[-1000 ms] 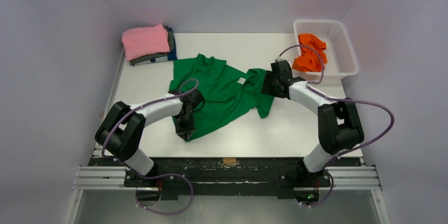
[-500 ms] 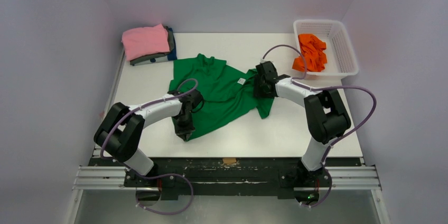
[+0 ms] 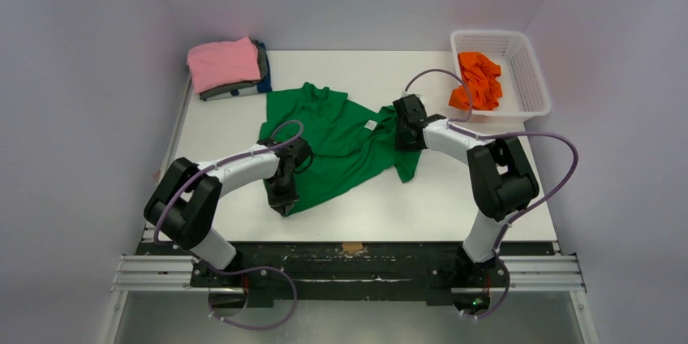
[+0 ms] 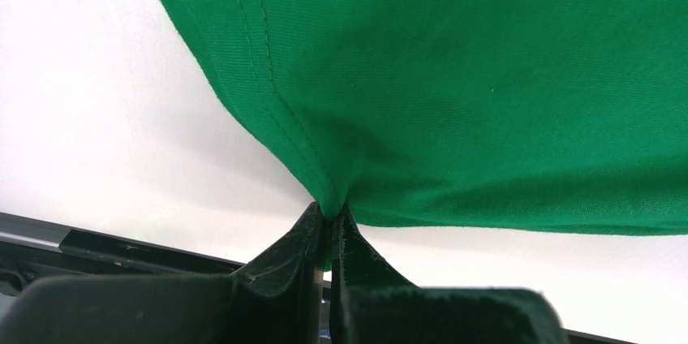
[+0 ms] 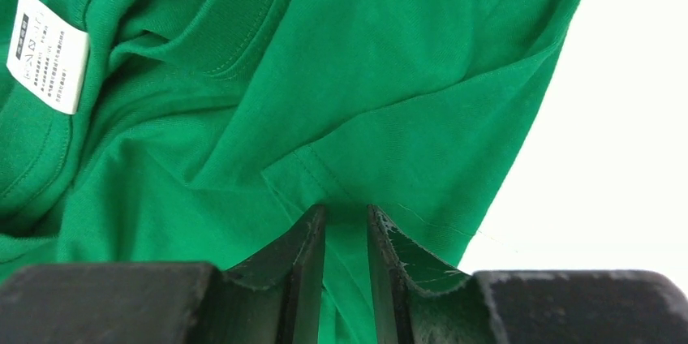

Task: Fold and stack the t-shirts
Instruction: Flatten out the tshirt

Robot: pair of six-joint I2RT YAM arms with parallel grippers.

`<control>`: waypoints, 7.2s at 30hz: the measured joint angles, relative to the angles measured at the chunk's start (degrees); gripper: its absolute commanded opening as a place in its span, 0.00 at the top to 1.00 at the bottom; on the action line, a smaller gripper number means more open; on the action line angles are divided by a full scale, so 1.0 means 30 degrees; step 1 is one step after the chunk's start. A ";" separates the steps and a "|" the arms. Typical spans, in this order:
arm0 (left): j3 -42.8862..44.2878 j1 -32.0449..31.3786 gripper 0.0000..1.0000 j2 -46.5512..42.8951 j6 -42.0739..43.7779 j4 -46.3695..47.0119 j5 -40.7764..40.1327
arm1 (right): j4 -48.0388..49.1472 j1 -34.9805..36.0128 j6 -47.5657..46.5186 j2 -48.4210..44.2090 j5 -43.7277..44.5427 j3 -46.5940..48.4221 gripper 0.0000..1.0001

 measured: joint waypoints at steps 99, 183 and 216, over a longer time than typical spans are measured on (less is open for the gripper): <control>1.9263 0.2135 1.00 -1.6291 0.9675 0.2506 -0.2062 | 0.2040 -0.2929 -0.4597 -1.7908 -0.3410 1.4702 1.00; 0.0248 0.4437 0.00 0.0124 0.0495 0.6309 0.3963 | 0.2091 -0.2047 0.2288 -0.3832 -0.2215 -0.5020 0.38; 1.0958 0.5574 0.00 0.7351 0.1151 0.4240 0.2637 | 0.3213 -0.1858 0.2841 0.2987 -0.4736 0.3082 0.35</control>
